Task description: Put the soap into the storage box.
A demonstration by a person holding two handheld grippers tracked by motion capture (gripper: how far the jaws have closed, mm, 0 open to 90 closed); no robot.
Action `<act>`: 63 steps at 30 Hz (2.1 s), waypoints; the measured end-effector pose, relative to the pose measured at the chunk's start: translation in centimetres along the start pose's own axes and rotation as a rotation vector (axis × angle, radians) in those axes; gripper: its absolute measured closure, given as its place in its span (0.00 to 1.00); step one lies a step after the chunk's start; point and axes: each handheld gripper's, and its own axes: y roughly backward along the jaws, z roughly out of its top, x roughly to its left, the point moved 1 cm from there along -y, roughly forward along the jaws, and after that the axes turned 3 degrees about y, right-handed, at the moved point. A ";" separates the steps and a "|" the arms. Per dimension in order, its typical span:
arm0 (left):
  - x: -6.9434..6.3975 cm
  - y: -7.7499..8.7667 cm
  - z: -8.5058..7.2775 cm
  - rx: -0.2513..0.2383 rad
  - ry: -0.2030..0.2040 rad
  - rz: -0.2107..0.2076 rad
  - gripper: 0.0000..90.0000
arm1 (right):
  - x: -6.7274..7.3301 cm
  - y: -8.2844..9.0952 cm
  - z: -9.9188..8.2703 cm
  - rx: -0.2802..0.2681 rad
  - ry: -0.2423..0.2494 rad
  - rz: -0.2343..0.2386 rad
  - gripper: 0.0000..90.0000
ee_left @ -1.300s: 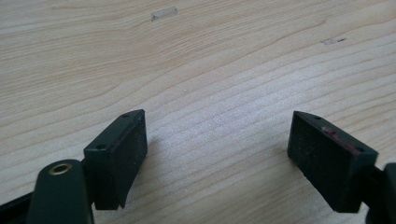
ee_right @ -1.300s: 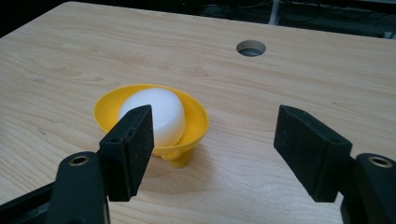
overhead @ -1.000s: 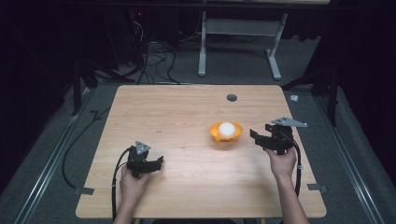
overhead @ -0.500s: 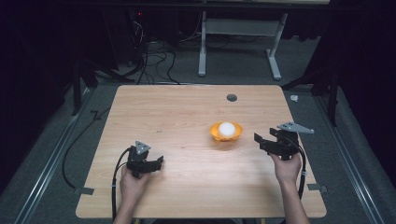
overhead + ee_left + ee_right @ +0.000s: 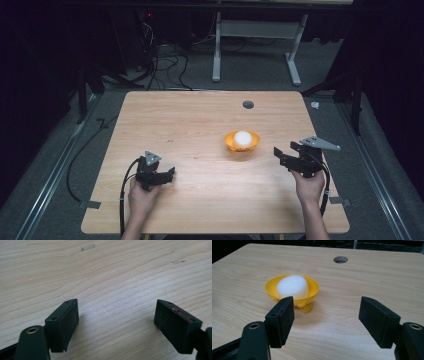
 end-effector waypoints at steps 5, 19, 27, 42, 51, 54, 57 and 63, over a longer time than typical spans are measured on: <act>0.0 0.0 0.0 0.000 0.000 0.000 0.23 | 0.3 0.2 -0.3 -0.002 0.003 0.005 0.33; 0.0 0.0 0.0 0.000 0.000 0.000 0.23 | 1.4 0.3 -1.5 -0.002 0.004 0.030 0.33; 0.0 0.0 0.0 0.000 0.000 0.000 0.23 | 2.1 -0.2 -2.2 0.012 0.004 0.051 0.33; 0.0 0.0 0.0 0.000 0.000 0.000 0.23 | 3.5 -1.3 -2.8 0.033 0.020 0.080 0.33; 0.0 0.0 0.0 0.000 0.000 0.000 0.23 | 4.1 -1.9 -3.1 0.052 0.033 0.094 0.33; 0.0 0.0 0.0 0.000 0.000 0.000 0.23 | 4.3 -2.1 -3.2 0.062 0.033 0.095 0.33; 0.0 0.0 0.0 0.000 0.000 0.000 0.23 | 4.4 -2.4 -3.3 0.071 0.041 0.094 0.33; 0.0 0.0 0.0 0.000 0.000 0.000 0.23 | 4.8 -3.0 -3.6 0.083 0.045 0.097 0.33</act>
